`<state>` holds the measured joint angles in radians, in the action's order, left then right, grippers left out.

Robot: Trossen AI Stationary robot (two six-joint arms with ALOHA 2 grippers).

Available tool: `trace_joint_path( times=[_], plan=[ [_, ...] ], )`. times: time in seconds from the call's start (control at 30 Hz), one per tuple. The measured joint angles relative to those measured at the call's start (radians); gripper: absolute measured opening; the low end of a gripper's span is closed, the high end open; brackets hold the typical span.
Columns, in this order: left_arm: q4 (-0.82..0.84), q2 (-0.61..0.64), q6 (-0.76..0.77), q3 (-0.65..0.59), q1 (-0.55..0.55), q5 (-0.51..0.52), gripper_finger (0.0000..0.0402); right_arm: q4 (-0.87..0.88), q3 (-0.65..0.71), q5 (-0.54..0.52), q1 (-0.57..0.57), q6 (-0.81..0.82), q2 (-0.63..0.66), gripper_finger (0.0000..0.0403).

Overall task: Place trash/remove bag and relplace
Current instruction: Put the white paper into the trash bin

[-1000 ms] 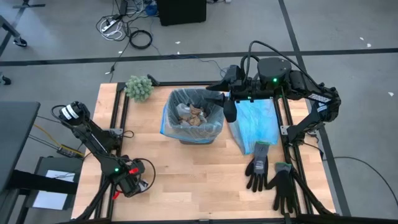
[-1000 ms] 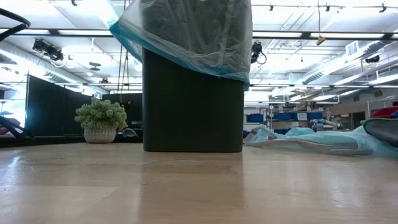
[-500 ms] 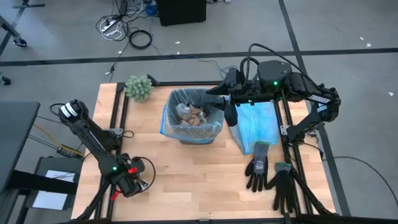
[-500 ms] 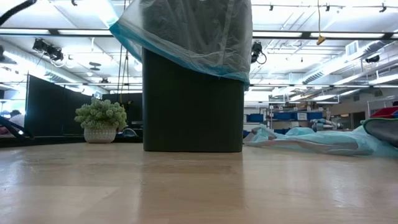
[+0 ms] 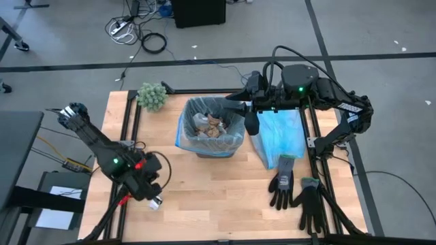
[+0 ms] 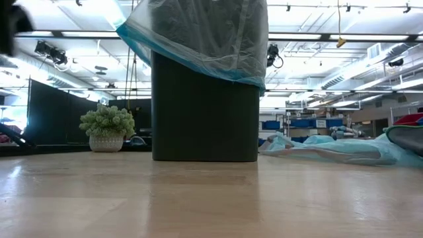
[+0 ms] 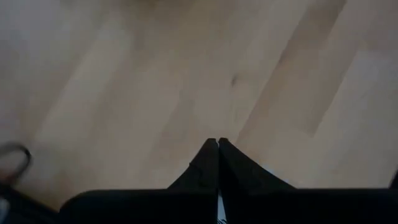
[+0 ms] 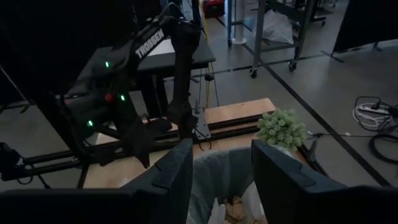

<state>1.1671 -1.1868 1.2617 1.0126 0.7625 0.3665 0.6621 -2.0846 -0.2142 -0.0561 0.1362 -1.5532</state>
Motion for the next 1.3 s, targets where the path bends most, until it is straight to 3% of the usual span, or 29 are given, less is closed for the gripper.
trace_joint_path(
  times=[0.4, 0.63, 0.93, 1.3],
  plan=[
    [-0.011, 0.023, -0.366, 0.262, -0.203, 0.154, 0.0004, 0.046, 0.0, -0.002, 0.002, -0.016, 0.0, 0.0146],
    [-0.136, 0.023, -0.599, 0.363, -0.311, 0.183, 0.0005, 0.06, 0.0, -0.002, 0.001, -0.01, 0.0, 0.0144],
    [-0.409, 0.022, -0.864, 0.393, -0.464, 0.181, 0.0007, 0.096, 0.0, -0.002, 0.001, -0.009, 0.0, 0.0144],
    [-0.621, -0.057, -1.006, 0.393, -0.659, 0.104, 0.0011, 0.099, 0.0, -0.004, 0.001, -0.001, 0.0, 0.0144]
  ],
)
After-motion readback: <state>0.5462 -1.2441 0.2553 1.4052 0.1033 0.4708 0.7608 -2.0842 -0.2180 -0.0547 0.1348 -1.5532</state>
